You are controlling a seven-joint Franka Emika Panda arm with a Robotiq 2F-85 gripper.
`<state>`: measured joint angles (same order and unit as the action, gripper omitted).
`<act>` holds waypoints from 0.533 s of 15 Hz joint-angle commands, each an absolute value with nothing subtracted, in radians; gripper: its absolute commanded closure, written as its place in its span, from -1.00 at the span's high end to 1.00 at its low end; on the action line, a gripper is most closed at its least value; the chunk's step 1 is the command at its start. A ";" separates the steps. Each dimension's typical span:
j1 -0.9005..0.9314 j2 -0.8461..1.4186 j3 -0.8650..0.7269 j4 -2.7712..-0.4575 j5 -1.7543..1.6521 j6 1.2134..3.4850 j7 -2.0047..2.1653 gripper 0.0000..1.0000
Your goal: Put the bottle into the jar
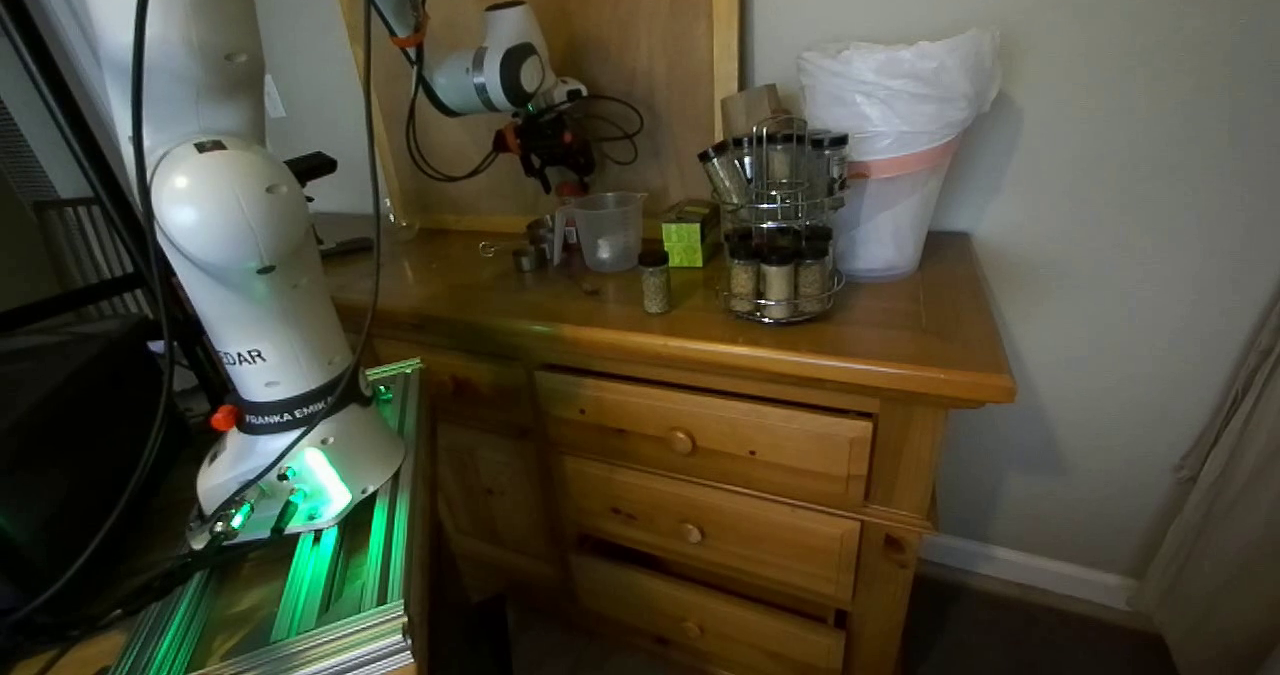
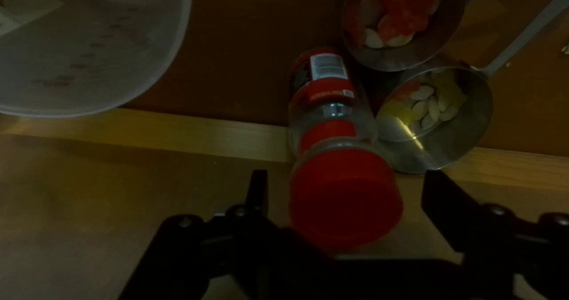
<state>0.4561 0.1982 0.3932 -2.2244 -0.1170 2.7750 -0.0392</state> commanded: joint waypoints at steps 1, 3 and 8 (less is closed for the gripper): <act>0.473 0.232 0.378 -2.191 -0.166 2.781 -0.002 0.17; 0.475 0.232 0.379 -2.191 -0.165 2.779 -0.003 -0.13; 0.463 0.061 0.404 -2.262 -0.118 2.723 0.009 -0.34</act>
